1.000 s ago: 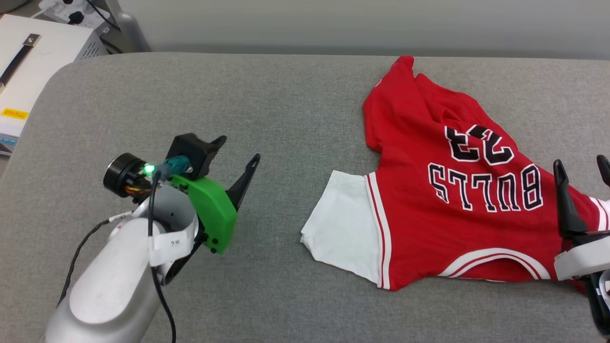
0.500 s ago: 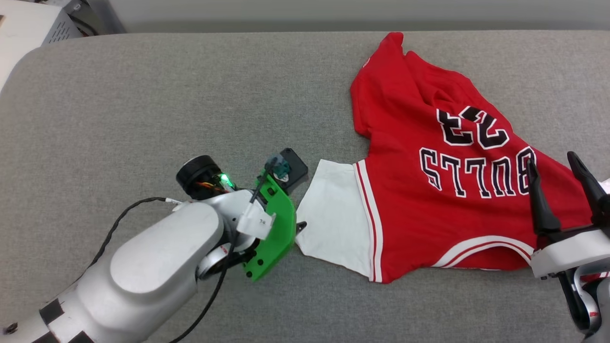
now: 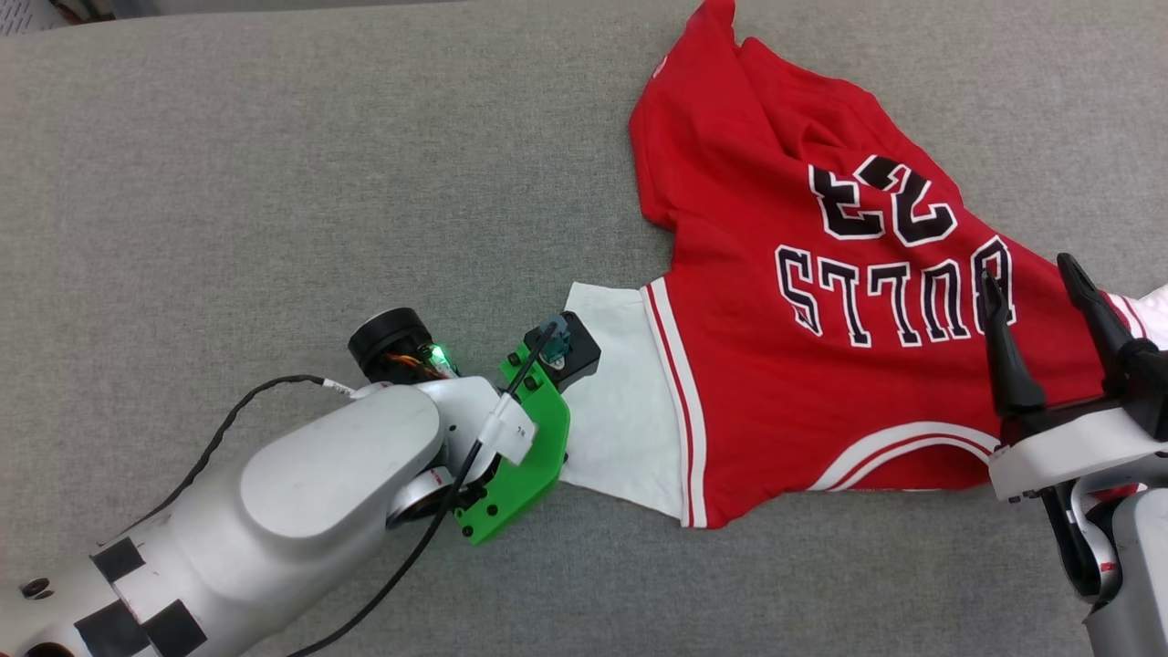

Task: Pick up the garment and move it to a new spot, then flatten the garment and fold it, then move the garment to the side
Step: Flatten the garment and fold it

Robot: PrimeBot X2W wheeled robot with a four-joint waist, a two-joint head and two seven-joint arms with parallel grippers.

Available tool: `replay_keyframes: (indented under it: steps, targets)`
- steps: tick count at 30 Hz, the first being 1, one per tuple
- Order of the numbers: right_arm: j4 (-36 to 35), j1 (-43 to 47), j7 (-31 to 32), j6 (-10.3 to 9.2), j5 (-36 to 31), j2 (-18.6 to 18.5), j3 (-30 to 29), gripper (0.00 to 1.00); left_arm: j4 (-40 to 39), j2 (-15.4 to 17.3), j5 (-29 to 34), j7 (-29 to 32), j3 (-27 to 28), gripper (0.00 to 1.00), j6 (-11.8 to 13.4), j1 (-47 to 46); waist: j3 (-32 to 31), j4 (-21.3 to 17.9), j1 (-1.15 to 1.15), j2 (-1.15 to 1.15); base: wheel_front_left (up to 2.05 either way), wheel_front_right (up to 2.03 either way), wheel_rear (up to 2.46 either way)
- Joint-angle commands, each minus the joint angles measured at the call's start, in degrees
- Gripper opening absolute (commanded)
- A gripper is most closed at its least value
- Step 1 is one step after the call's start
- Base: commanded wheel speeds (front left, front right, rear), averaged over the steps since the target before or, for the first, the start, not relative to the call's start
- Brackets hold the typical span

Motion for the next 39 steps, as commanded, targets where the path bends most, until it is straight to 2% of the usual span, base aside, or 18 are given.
replay_keyframes:
  steps: [1,3,4,5,6,11,14,18,23,29,33,36,37,38,39]
  targets:
    - [0.41,-1.13,-0.6,-0.04,-0.28,0.16,0.13,1.0,2.4,0.22,0.46,0.17,-1.72,1.0,0.07,0.83,1.03,-0.67,0.0,0.0,0.0,0.0,0.0]
    - [0.79,-1.45,-0.76,-0.04,-0.29,0.18,0.31,1.0,3.2,0.16,0.69,0.46,-2.11,0.99,0.07,1.4,1.32,-0.78,0.0,0.0,0.0,0.0,0.0]
    - [0.95,-1.56,-0.84,-0.04,-0.3,0.16,0.28,1.0,3.35,-0.05,0.75,0.07,-2.22,0.37,0.07,1.64,1.41,-0.72,0.0,0.0,0.0,0.0,0.0]
    - [1.06,-1.61,-0.89,-0.04,-0.31,0.14,0.23,1.0,3.54,-0.21,0.67,-0.56,-2.27,0.02,0.07,1.75,1.44,-0.63,0.0,0.0,0.0,0.0,0.0]
    - [1.23,-1.64,-0.96,-0.04,-0.37,0.15,0.11,1.0,3.75,-0.38,0.56,-1.01,-2.32,0.0,0.07,1.81,1.33,-0.46,0.0,0.0,0.0,0.0,0.0]
    - [2.11,-1.13,-1.14,-0.04,-0.59,0.0,-0.14,1.0,4.17,-0.33,-1.04,-6.93,-2.07,0.0,0.07,0.67,-0.4,0.68,0.0,0.0,0.0,0.0,0.0]
    - [2.43,-0.19,-1.21,-0.04,-0.62,0.1,-0.4,1.0,3.74,1.07,-2.74,-10.97,-0.12,0.0,0.07,0.26,-2.21,1.54,0.0,0.0,0.0,0.0,0.0]
    - [2.83,1.45,-1.28,-0.04,-0.51,0.05,-1.11,1.0,2.86,4.69,-4.78,-13.9,2.68,0.0,0.74,1.19,-4.28,2.59,0.0,0.0,0.0,0.0,0.0]
    - [2.75,2.95,-1.32,-0.04,-0.3,-0.16,-1.87,1.0,2.02,10.24,-7.16,-15.58,5.41,0.0,2.99,3.44,-5.36,3.38,0.0,0.0,0.0,0.0,0.0]
    - [2.68,3.29,-1.07,-0.04,-0.36,-0.87,-2.08,1.0,4.01,14.54,-10.21,-17.05,7.47,0.0,5.3,7.03,-5.62,3.32,0.0,0.0,0.0,0.0,0.0]
    - [2.25,3.12,-0.12,-0.04,-0.24,-1.83,-2.13,1.0,7.28,15.48,-11.74,-17.91,7.81,0.0,6.03,9.53,-5.95,3.0,0.0,0.0,0.0,0.0,0.0]
    - [1.62,2.79,1.16,-0.04,0.2,-2.85,-1.84,1.0,9.21,14.99,-12.74,-19.48,8.13,0.0,6.09,11.14,-6.58,2.83,0.0,0.0,0.0,0.0,0.0]
    - [1.22,2.62,1.83,-0.04,0.51,-3.43,-1.64,1.0,9.73,14.65,-13.12,-20.77,8.57,0.43,6.26,11.69,-6.97,2.79,0.0,0.0,0.0,0.0,0.0]
    - [0.8,2.51,2.53,-0.04,0.8,-3.91,-1.47,1.0,10.05,14.44,-13.18,-22.1,8.96,1.0,6.55,12.06,-7.3,2.76,0.0,0.0,0.0,0.0,0.0]
    - [0.12,2.38,3.55,-0.04,1.21,-4.67,-1.08,1.0,10.35,14.19,-13.16,-23.96,9.45,1.0,6.96,12.56,-7.75,2.72,0.0,0.0,0.0,0.0,0.0]
